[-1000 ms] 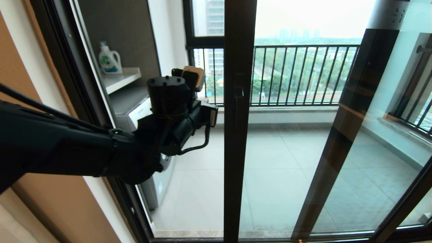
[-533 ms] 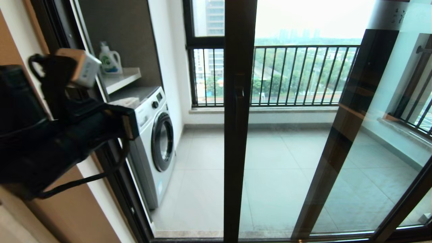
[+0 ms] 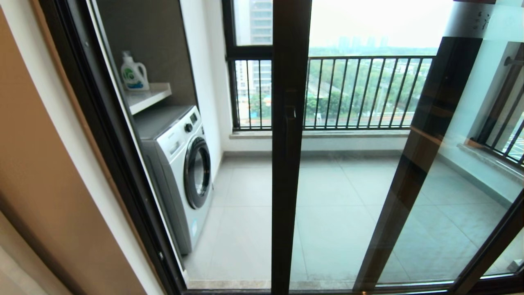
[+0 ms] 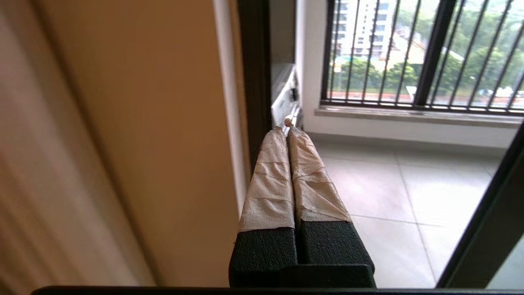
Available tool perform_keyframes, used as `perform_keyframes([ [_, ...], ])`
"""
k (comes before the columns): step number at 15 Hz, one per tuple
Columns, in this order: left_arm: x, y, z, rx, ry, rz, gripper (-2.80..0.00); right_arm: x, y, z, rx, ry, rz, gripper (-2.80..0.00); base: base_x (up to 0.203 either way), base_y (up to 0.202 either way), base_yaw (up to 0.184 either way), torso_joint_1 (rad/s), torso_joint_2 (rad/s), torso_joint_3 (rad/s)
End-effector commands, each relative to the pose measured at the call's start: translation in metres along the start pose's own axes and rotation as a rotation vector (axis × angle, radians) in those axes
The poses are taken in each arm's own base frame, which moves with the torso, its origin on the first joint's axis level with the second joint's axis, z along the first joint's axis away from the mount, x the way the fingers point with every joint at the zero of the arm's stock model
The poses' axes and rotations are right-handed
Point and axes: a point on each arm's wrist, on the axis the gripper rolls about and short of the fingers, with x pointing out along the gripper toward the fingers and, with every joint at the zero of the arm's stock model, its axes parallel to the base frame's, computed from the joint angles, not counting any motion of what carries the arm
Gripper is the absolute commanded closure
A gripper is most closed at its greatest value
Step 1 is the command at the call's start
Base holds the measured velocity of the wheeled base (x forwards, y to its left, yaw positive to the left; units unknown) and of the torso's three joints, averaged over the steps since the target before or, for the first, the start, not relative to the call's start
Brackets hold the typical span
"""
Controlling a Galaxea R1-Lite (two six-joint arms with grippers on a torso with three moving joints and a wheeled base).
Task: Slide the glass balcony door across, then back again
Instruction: Open the slid door
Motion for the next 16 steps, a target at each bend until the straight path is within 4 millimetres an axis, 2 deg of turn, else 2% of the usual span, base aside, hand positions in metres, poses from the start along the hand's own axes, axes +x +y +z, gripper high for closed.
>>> perform_keyframes([
  [1,-0.05,0.017,-0.012,-0.022,-0.104,0.066,0.0,0.001,0.0,-0.003,-0.001,0.01,0.001,0.0,0.0,0.0,0.0,0.0,0.0,0.0],
  [2,-0.057,0.018,-0.028,-0.013,-0.09,0.064,0.0,0.001,0.0,-0.003,-0.001,0.011,0.001,0.0,0.0,0.0,0.0,0.0,0.0,0.0],
  [4,-0.053,0.014,-0.063,0.004,-0.021,0.1,0.0,0.001,0.0,-0.003,-0.001,0.012,0.001,0.0,0.0,0.0,0.0,0.0,0.0,0.0],
  [6,-0.053,0.012,-0.073,0.016,-0.039,0.174,0.0,0.001,0.0,-0.003,-0.001,0.01,0.001,0.0,0.0,0.0,0.0,0.0,0.0,0.0],
  [7,-0.06,0.012,-0.076,0.039,-0.062,0.19,0.0,0.001,0.0,-0.003,-0.001,0.013,0.001,0.0,0.0,0.0,0.0,0.0,0.0,0.0],
  [8,-0.069,0.012,-0.085,0.061,-0.086,0.163,0.0,0.001,0.0,-0.003,-0.001,0.012,0.001,0.0,0.0,0.0,0.0,0.0,0.0,0.0],
  [10,-0.08,0.01,-0.119,0.097,-0.081,0.088,0.0,0.001,0.0,-0.003,-0.001,0.011,0.001,0.0,0.0,0.0,0.0,0.0,0.0,0.0],
  [11,-0.079,0.007,-0.142,0.111,-0.031,0.05,0.0,0.001,0.0,-0.003,-0.001,0.012,0.001,0.0,0.0,0.0,0.0,0.0,0.0,0.0],
  [12,-0.077,0.005,-0.157,0.095,0.015,-0.001,0.0,0.001,0.0,-0.003,-0.001,0.011,0.001,0.0,0.0,0.0,0.0,0.0,0.0,0.0],
  [14,-0.077,0.0,-0.168,0.034,0.089,-0.196,0.0,0.001,0.0,-0.003,-0.001,0.012,0.001,0.0,0.0,0.0,0.0,0.0,0.0,0.0],
  [16,-0.079,-0.001,-0.173,0.012,0.163,-0.233,0.0,0.001,0.0,-0.003,-0.001,0.01,0.001,0.0,0.0,0.0,0.0,0.0,0.0,0.0],
])
